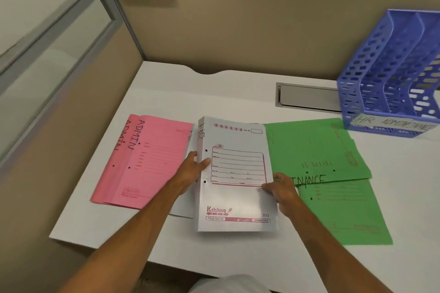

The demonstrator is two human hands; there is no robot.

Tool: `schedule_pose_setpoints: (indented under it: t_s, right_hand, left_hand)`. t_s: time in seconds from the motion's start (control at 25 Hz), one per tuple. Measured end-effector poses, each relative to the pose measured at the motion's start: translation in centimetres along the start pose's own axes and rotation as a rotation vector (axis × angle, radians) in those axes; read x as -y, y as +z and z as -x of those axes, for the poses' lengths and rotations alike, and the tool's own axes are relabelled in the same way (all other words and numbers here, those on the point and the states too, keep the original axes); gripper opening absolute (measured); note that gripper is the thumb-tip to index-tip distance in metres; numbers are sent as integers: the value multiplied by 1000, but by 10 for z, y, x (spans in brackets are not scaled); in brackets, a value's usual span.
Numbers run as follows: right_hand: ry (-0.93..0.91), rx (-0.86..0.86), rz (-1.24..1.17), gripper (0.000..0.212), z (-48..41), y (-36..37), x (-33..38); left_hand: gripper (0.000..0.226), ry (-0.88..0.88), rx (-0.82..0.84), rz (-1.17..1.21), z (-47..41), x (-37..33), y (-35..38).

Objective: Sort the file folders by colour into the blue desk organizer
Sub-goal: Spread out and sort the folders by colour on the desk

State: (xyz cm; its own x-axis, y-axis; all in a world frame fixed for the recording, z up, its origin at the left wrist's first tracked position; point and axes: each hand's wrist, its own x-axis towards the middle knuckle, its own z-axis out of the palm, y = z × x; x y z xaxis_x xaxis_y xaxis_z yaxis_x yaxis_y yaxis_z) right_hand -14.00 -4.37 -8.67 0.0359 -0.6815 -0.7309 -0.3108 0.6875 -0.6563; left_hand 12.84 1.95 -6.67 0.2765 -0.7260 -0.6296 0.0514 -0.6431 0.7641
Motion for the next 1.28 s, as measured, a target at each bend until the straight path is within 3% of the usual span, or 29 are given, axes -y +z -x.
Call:
schedule_pose_setpoints:
  t_s: [0.2,0.56,0.72,0.8,0.88,1.04,1.16,1.28]
  right_hand:
    - [5,-107,158,28,-18,21,-11]
    - [-2,-74,218,36,-29,34,-14]
    - [-76,-137,537,45,-16,28,-10]
    - [-131,-223,622,36,-6,20,-10]
    - [-122,-309,507,22,0,6,-13]
    - [50,-462,-84,18,-4,-34,-21]
    - [156,-434,-443,19,-18,-47,-21]
    - [215,-370,-625,17,-30,-53,-16]
  left_hand:
    - [49,-69,-12,-65,-29,17,-10]
    - [65,90,-229,-480,-56,19,-3]
    - [58,156,-278,-622,-54,21,4]
    - [56,181,-338,-640,-51,22,6]
    - [53,206,-369,-656,-46,21,8]
    - [41,301,-381,-669,-29,19,25]
    - [33,368,-364,-626,-10,17,51]
    - [25,432,-310,-631,4,17,78]
